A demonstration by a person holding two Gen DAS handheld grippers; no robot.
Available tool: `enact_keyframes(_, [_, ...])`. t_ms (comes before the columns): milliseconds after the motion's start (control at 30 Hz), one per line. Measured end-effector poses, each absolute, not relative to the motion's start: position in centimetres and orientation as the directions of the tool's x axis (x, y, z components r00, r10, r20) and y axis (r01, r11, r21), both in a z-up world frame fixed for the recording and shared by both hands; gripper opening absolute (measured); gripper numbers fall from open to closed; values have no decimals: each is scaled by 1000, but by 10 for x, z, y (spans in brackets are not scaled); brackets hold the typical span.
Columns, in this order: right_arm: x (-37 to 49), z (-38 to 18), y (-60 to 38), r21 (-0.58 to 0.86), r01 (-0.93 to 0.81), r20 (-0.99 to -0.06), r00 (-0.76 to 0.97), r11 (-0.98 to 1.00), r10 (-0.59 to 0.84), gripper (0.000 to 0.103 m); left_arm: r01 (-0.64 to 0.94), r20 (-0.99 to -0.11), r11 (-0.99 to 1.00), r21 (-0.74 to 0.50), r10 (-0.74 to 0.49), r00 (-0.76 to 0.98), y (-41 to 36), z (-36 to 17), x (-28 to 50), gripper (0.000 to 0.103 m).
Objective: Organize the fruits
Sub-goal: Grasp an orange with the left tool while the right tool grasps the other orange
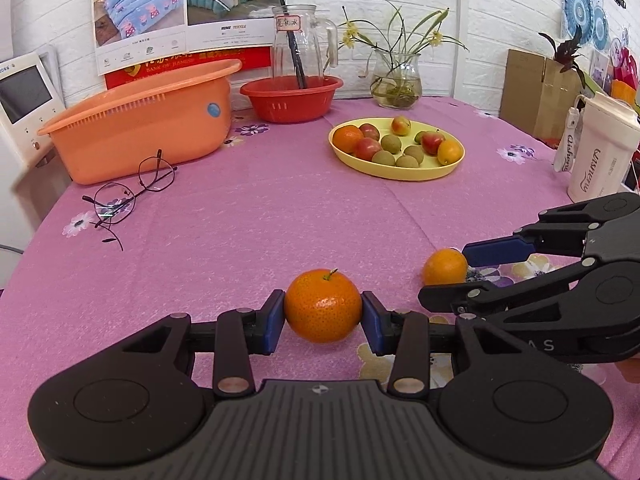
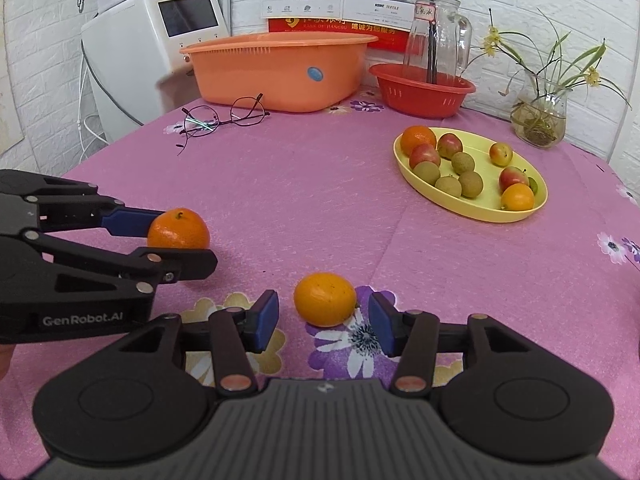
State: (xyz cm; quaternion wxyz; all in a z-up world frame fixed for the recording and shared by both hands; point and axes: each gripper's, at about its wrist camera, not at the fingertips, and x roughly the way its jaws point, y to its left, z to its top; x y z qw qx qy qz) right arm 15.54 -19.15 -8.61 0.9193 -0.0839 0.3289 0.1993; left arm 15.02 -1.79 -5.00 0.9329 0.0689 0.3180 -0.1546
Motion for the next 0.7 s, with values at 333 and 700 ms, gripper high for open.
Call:
enact_keyframes(333, [162,-92,-189,-55,-400,-633,722,915,278,67,336,-612,941,27,-250,750,-16,-50,151,38])
enact_keyframes(700, [162,-82,-196,-33,-381,-616,736,924,282,67,350,-606,936,31,-261,751,-20,-47,154,38])
